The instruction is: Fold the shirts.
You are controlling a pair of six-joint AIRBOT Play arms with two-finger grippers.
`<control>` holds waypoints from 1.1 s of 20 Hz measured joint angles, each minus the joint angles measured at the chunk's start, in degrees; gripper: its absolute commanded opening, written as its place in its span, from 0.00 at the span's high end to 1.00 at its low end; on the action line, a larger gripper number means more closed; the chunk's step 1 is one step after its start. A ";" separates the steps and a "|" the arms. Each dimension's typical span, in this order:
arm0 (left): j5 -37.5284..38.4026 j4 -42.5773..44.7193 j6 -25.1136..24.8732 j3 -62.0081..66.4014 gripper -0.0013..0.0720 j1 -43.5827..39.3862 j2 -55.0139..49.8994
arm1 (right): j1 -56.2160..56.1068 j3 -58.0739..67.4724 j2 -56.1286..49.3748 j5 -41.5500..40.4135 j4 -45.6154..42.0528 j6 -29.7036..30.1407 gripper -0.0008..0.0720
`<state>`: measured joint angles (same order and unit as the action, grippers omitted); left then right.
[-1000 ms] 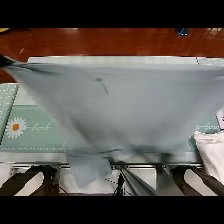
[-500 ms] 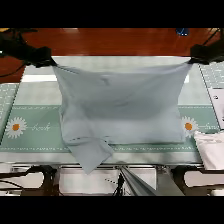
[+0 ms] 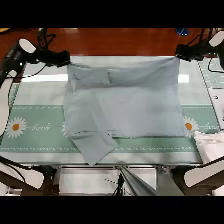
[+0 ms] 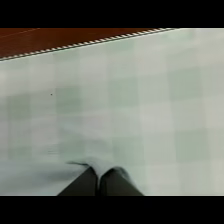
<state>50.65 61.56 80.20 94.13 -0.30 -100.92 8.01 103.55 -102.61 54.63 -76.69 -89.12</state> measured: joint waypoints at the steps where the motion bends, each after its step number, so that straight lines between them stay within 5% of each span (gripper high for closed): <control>1: 0.17 -0.02 0.57 0.00 0.95 -0.20 -1.40 | 0.00 0.00 -1.14 -0.20 0.07 -0.15 0.97; 7: 7.13 -0.07 2.75 1.57 0.95 0.33 -4.42 | 0.50 0.07 -2.58 3.89 0.57 -0.79 0.97; 14: 31.45 -0.07 3.02 8.11 0.95 4.57 -3.26 | 1.99 0.15 3.82 18.91 -1.81 0.17 0.97; 19: 37.46 0.17 3.45 5.55 0.95 3.93 -3.65 | 2.05 0.13 3.65 27.45 -2.89 0.33 0.97; 20: 37.66 0.15 3.48 5.03 0.91 3.65 -3.87 | 2.05 0.13 3.30 28.09 -2.99 0.28 0.93; 22: 37.48 0.17 3.72 4.33 0.51 3.32 -4.39 | 2.05 0.13 2.69 28.39 -3.02 0.13 0.61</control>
<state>88.14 61.73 83.92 98.45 3.03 -105.32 10.07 103.68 -99.92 83.02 -79.70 -88.99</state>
